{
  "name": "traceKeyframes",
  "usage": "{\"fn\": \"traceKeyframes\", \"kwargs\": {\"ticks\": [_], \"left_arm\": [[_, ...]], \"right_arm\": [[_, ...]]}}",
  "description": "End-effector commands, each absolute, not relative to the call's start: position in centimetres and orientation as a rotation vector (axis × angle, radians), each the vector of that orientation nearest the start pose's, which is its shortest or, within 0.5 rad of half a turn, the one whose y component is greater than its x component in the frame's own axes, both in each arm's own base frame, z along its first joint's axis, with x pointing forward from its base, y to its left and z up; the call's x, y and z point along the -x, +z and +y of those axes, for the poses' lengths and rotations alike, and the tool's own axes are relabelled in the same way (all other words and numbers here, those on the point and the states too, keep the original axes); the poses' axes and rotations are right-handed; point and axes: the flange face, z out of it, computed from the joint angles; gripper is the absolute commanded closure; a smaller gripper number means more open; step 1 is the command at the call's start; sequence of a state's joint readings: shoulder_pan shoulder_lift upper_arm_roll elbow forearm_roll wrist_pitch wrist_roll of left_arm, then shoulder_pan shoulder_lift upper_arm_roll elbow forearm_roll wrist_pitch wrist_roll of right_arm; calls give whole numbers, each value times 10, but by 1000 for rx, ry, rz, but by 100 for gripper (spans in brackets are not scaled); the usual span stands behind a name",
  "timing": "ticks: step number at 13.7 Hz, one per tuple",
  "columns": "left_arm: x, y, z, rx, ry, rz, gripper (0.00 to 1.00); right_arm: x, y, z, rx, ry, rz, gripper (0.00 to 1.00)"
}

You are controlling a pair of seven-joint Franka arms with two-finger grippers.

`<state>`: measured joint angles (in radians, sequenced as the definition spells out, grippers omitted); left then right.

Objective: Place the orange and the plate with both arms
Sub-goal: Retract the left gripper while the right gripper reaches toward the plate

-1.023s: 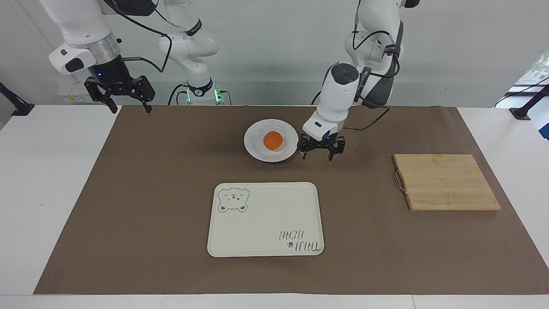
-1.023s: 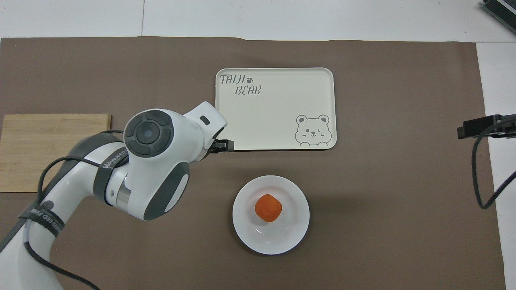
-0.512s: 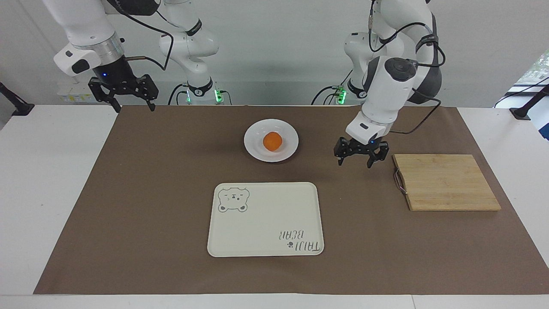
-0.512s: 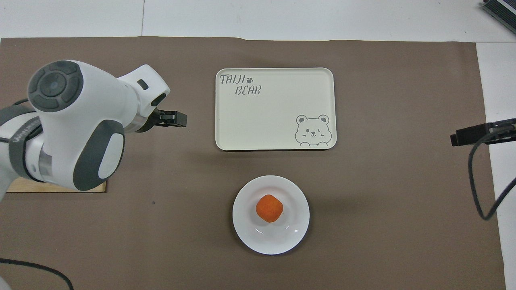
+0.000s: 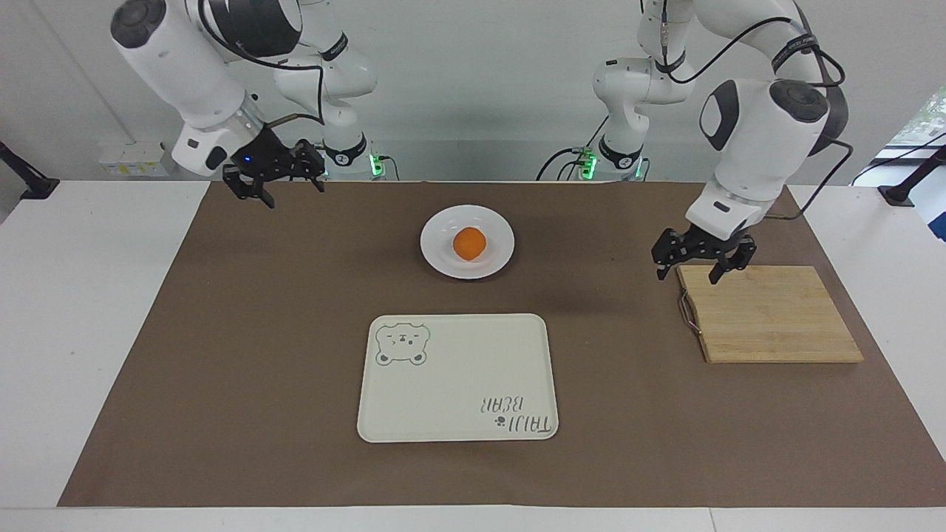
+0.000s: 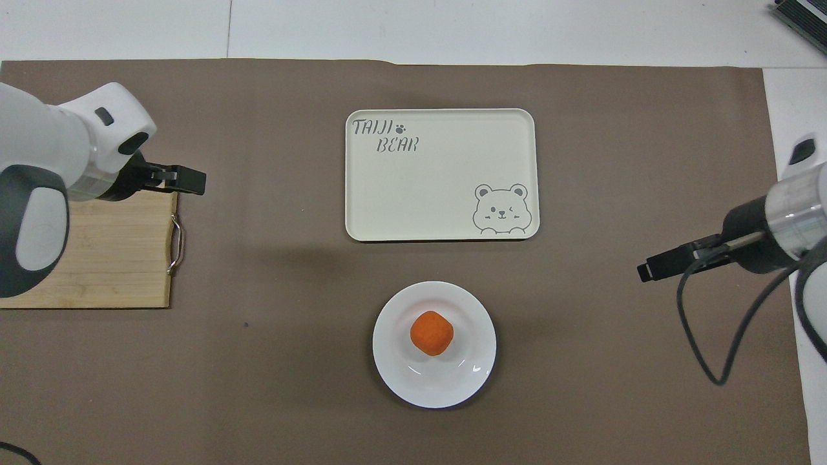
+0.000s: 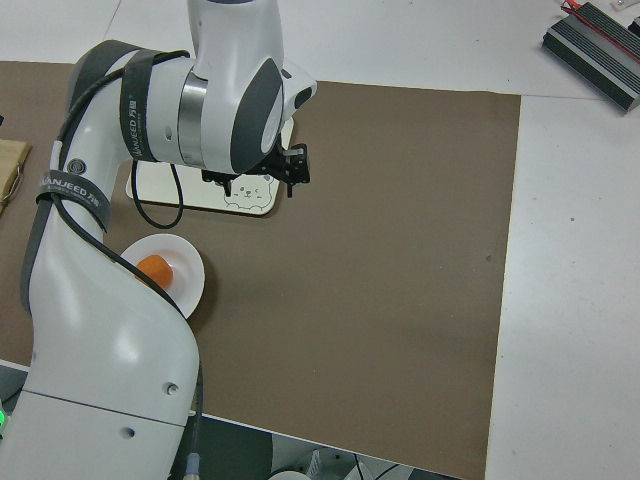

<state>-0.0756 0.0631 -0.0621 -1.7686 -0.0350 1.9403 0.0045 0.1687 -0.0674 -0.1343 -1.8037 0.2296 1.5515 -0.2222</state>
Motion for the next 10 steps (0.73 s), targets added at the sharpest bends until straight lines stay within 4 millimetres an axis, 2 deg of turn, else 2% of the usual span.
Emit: {"fn": "traceKeyframes", "kwargs": {"ticks": [1, 3, 5, 7, 9, 10], "left_arm": [[-574, 559, -57, 3166, -116, 189, 0], [-571, 579, -46, 3113, -37, 212, 0], [-566, 590, -41, 3088, -4, 279, 0], [-559, 594, -36, 3092, 8, 252, 0], [-556, 592, -38, 3100, 19, 240, 0], [-555, 593, -39, 3100, 21, 240, 0]], "right_arm": [[-509, 509, 71, 2757, 242, -385, 0], [-504, 464, 81, 2641, 264, -319, 0], [-496, 430, 97, 2585, 237, -339, 0], [-491, 410, 105, 2508, 250, -285, 0], [-483, 366, 109, 2439, 285, -296, 0], [-480, 351, 110, 2399, 275, -299, 0]]}}
